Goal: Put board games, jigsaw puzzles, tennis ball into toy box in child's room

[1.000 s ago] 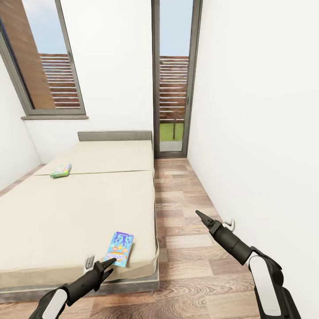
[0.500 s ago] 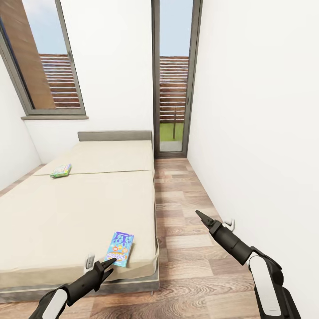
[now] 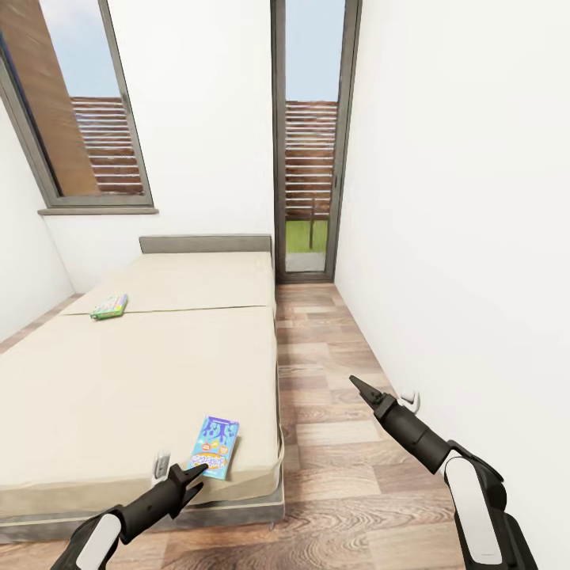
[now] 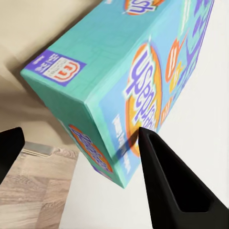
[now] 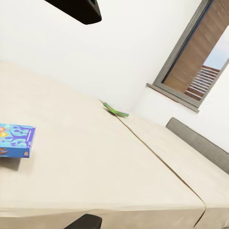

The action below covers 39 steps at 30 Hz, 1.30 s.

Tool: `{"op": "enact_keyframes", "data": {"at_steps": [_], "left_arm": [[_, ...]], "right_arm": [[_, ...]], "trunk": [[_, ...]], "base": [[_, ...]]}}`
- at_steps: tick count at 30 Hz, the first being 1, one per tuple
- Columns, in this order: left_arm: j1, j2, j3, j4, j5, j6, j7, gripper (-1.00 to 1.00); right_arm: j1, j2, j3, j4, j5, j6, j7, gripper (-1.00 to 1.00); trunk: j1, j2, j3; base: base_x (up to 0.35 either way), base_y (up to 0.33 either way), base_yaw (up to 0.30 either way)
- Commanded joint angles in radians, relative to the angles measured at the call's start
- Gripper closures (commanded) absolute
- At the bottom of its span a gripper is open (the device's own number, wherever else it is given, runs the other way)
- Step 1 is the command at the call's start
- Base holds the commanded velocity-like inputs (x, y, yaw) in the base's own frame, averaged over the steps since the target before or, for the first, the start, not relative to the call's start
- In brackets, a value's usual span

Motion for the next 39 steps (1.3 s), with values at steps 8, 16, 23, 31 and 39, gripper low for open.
{"op": "enact_keyframes", "data": {"at_steps": [8,16,23,31,39], "left_arm": [[-0.024,-0.001,0.001,0.002,-0.008,-0.035,-0.004,1.00],[-0.024,-0.001,0.000,0.002,-0.008,-0.035,-0.004,1.00],[-0.024,-0.001,0.000,0.002,-0.008,-0.035,-0.004,1.00],[-0.024,-0.001,-0.002,0.002,-0.008,-0.035,-0.004,1.00],[-0.024,-0.001,-0.002,0.002,-0.008,-0.035,-0.004,1.00]], "right_arm": [[-0.001,0.001,-0.003,0.000,-0.002,0.007,0.002,-1.00],[-0.001,0.001,-0.002,0.000,-0.002,0.007,0.002,-1.00],[-0.001,0.001,-0.002,0.000,-0.002,0.007,0.002,-1.00],[-0.001,0.001,-0.002,0.000,-0.002,0.007,0.002,-1.00],[-0.001,0.001,-0.001,0.000,-0.001,0.007,0.002,-1.00]], "trunk": [[0.000,0.000,-0.001],[-0.015,0.028,0.012],[-0.015,0.028,0.012],[-0.015,0.028,0.012],[-0.031,0.056,0.024]], "base": [[0.000,0.000,0.000],[0.000,0.000,0.000],[0.000,0.000,0.000],[0.000,0.000,0.000],[0.000,0.000,0.000]]}}
